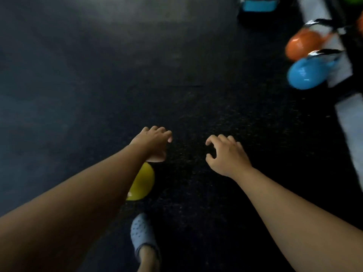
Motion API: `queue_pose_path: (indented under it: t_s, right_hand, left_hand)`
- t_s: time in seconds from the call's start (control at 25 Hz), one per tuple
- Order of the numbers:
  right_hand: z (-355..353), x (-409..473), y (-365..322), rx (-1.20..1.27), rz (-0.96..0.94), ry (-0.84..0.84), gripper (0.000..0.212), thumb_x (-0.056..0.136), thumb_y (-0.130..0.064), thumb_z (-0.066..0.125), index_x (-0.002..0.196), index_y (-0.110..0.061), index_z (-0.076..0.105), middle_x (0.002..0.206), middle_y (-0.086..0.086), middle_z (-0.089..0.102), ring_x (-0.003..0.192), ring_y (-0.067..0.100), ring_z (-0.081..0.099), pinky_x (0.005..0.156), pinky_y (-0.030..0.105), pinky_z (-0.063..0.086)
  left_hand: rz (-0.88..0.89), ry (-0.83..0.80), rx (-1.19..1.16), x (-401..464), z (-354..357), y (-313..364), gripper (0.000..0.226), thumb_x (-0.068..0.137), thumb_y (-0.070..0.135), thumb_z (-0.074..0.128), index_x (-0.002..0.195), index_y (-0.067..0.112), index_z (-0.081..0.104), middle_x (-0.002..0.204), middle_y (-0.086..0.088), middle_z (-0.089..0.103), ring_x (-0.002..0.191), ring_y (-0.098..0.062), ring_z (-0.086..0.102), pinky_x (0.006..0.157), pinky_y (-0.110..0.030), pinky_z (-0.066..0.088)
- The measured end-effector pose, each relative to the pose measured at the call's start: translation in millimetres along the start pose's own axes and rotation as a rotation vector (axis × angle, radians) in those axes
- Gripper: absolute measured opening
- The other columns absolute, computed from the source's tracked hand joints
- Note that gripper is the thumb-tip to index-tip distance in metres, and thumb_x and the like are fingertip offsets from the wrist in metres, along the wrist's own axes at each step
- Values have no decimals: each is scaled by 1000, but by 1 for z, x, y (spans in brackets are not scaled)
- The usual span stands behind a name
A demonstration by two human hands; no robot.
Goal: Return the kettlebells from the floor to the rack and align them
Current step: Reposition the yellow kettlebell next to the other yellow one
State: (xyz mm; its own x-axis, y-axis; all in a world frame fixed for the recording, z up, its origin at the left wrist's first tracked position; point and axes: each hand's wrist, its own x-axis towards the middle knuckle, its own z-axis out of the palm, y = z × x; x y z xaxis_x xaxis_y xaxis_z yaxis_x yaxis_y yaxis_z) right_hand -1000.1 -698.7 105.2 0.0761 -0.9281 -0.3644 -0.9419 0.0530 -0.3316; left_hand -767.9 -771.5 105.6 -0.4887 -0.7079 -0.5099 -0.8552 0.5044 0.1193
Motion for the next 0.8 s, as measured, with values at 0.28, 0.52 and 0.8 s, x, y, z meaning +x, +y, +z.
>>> queue_pose_path:
  t_s: [0.28,0.52,0.8]
  right_hand:
    - [149,82,-151,-49,-142,-196,38,83,-37,56,119,-29,48,116,2,55,109,27,48,93,46,42]
    - [252,129,-189,-335,-343,-200,65,77,-20,63,136,-23,37,131,12,43,110,34,46,85,45,42]
    - [285,175,-208,-438,-615,-274,29,83,-11,59,111,-16,56,115,11,54,109,32,48,85,43,45]
  left_hand:
    - [-188,-117,-7,-55,118,-183,59,75,37,61,131,30,44,130,-2,50,120,-27,47,98,-43,41]
    - [-321,-322,-513,-63,232,-204,58,67,49,65,119,28,50,121,-2,57,107,-24,53,93,-44,48]
    - [-521,-207,-1049,-51,290,-168,29,80,36,75,85,11,59,81,-13,73,63,-21,63,60,-31,51]
